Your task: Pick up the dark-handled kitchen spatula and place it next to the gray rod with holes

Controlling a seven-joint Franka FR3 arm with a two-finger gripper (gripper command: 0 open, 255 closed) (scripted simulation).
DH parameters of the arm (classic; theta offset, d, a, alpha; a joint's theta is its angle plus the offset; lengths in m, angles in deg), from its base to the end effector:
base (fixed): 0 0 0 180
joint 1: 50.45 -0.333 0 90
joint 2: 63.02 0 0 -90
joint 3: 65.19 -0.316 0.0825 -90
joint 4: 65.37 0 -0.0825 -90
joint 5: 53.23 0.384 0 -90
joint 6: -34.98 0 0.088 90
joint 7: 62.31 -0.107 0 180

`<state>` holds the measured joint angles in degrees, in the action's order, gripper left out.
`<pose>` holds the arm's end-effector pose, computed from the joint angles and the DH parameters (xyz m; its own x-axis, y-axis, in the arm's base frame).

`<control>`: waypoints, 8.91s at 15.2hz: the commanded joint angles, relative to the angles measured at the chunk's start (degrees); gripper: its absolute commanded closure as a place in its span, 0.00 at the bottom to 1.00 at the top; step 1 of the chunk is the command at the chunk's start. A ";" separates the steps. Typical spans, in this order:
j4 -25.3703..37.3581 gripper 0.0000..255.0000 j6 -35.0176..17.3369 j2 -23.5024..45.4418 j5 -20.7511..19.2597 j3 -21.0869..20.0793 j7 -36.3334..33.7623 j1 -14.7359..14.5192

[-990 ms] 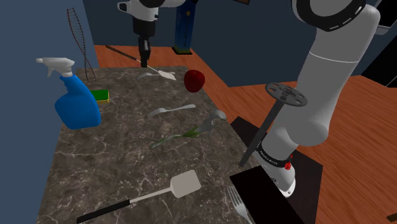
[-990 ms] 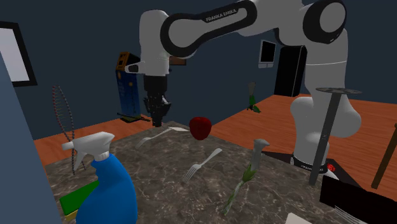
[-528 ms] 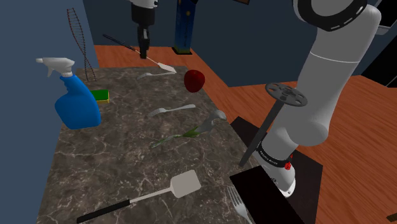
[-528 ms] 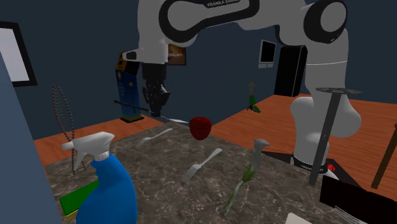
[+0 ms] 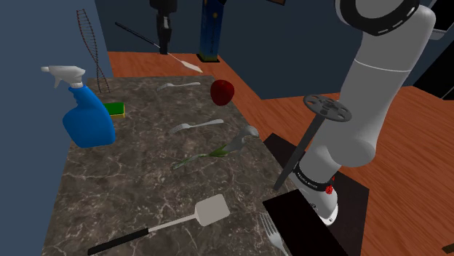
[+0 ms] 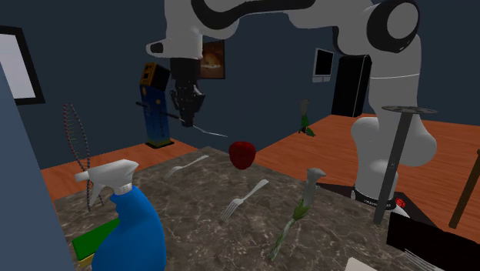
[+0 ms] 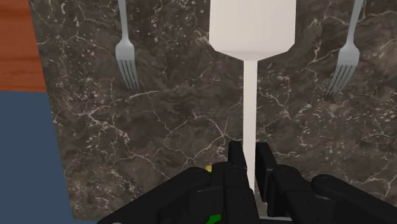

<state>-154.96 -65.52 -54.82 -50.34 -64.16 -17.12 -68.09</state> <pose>0.5843 0.1797 0.5611 0.4783 0.8756 0.0668 0.8776 -0.4794 0.0000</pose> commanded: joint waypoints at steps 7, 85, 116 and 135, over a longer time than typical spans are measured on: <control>7.51 1.00 6.48 1.05 -0.02 0.00 -0.33 0.02; -34.28 1.00 -2.98 -33.46 6.01 -20.15 -34.43 -17.08; -53.68 1.00 -28.09 -27.67 6.89 -23.42 -34.56 -17.50; -57.56 0.00 -36.96 -22.54 5.97 -24.79 -35.48 -17.06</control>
<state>-212.52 -102.48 -77.36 -44.37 -88.96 -52.60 -85.14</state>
